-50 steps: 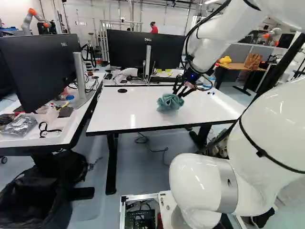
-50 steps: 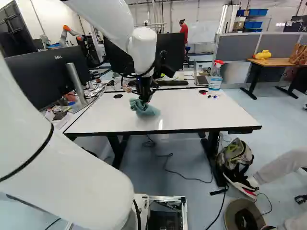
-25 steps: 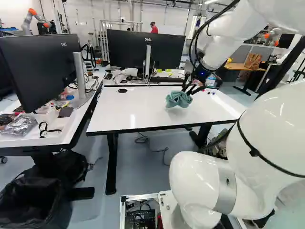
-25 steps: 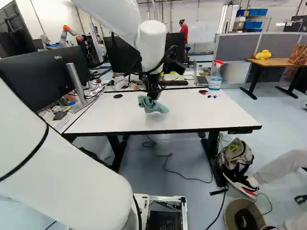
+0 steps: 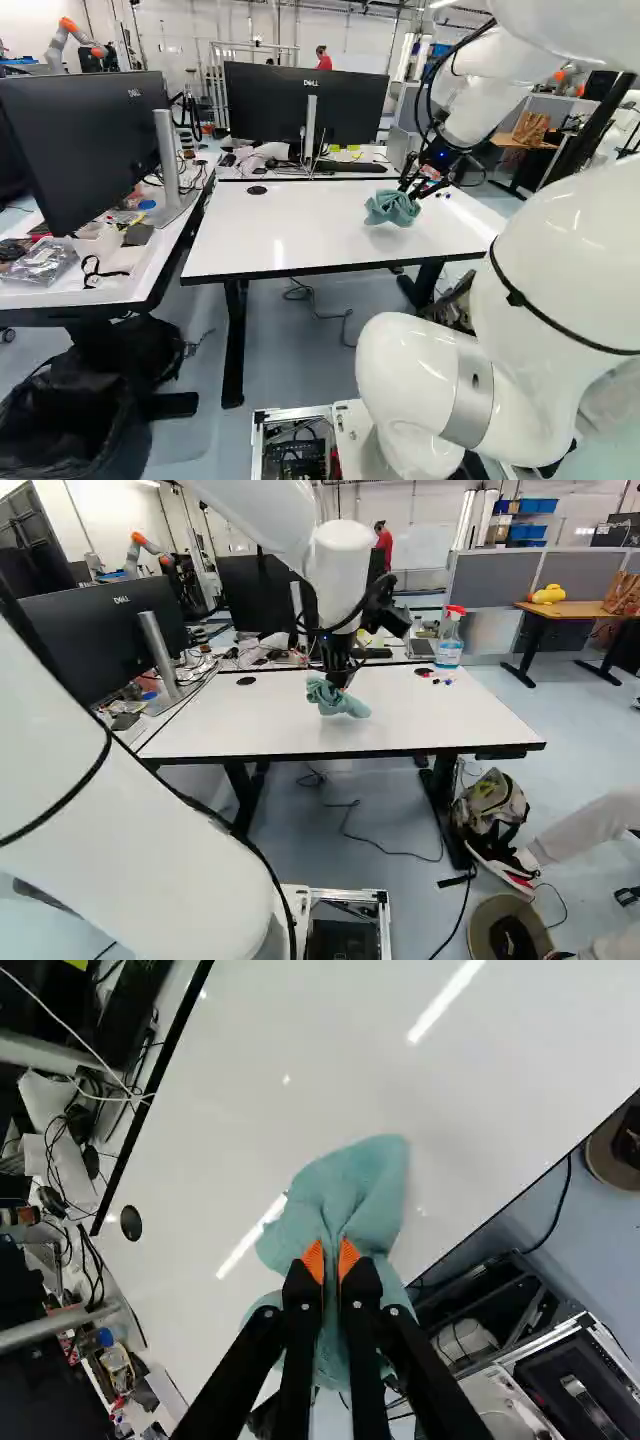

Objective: Clean the table with the green towel

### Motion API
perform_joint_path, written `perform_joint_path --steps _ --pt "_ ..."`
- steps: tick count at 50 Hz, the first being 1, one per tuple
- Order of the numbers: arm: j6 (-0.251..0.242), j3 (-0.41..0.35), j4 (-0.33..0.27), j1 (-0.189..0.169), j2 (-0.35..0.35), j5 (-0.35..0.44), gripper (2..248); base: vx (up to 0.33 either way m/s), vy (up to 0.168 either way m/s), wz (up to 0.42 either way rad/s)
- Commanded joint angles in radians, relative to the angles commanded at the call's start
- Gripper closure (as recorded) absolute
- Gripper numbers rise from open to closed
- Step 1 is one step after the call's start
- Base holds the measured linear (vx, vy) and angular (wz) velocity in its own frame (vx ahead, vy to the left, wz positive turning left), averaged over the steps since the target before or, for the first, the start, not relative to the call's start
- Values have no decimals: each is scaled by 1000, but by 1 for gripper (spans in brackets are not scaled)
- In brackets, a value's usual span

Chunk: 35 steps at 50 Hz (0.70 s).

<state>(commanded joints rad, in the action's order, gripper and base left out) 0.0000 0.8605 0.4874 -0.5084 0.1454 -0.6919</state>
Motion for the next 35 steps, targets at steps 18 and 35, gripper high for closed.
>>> perform_joint_path --steps 18,35 --pt "0 41 0 -58 -45 0 213 0 0 0" --pt "0 70 0 -60 -106 0 213 0 0 0"
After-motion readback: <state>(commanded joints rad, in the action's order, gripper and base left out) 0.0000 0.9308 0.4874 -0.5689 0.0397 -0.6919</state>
